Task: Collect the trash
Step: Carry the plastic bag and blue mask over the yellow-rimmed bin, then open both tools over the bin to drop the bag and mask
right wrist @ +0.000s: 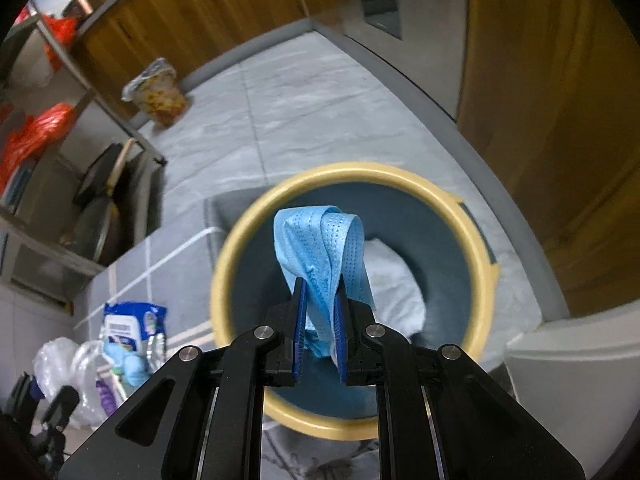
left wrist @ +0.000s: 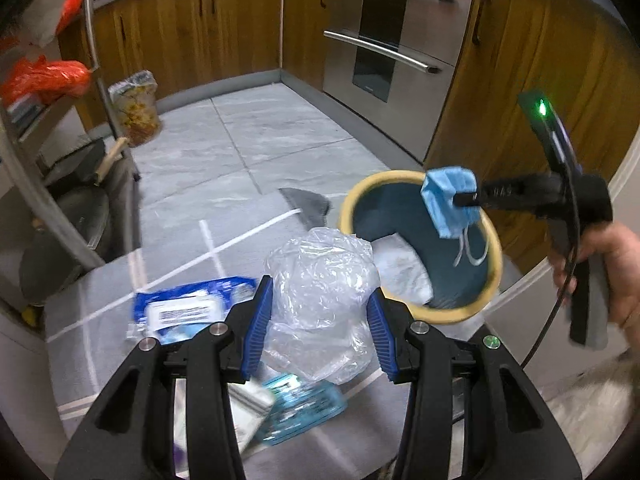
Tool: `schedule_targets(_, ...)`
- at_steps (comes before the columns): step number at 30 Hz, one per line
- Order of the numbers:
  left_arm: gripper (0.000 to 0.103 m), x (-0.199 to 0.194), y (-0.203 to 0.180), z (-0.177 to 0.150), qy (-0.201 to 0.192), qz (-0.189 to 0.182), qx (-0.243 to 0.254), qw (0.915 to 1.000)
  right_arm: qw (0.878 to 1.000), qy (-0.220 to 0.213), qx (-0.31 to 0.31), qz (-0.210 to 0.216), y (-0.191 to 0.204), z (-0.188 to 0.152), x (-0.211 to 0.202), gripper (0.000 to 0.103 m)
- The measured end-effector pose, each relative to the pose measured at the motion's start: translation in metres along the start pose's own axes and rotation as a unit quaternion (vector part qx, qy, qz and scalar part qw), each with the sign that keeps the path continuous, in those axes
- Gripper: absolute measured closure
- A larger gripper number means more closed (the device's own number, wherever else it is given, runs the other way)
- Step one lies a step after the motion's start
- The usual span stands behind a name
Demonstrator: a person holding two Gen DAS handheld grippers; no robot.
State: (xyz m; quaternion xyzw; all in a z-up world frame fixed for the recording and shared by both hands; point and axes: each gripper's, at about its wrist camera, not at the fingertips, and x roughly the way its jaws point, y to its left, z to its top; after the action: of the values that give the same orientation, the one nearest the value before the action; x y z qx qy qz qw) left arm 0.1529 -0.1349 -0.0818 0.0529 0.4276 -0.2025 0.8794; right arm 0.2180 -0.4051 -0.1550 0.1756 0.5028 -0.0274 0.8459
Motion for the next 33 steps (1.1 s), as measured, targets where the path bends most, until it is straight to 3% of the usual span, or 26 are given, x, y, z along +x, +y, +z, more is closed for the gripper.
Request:
schedule_targets(8, 0.058, 0.04, -0.041, 0.027, 0.035, -0.041, 0.0, 0.9986, 0.999, 0.01, 0.043, -0.03, -0.037, 0.0, 0.008, 0.089)
schedule_targets(20, 0.056, 0.065, -0.071, 0.066, 0.03, -0.034, 0.057, 0.9974, 0.998, 0.042, 0.04, -0.04, -0.049, 0.007, 0.028, 0.089)
schedule_targets(28, 0.042, 0.083, -0.073, 0.07, 0.041, -0.044, 0.06, 0.9964, 0.996, 0.058, 0.058, -0.025, -0.059, 0.007, 0.036, 0.088)
schedule_targets(33, 0.028, 0.082, -0.068, 0.068, 0.034, -0.041, 0.044, 0.9976, 0.996, 0.053, 0.064, -0.016, -0.059, 0.008, 0.034, 0.068)
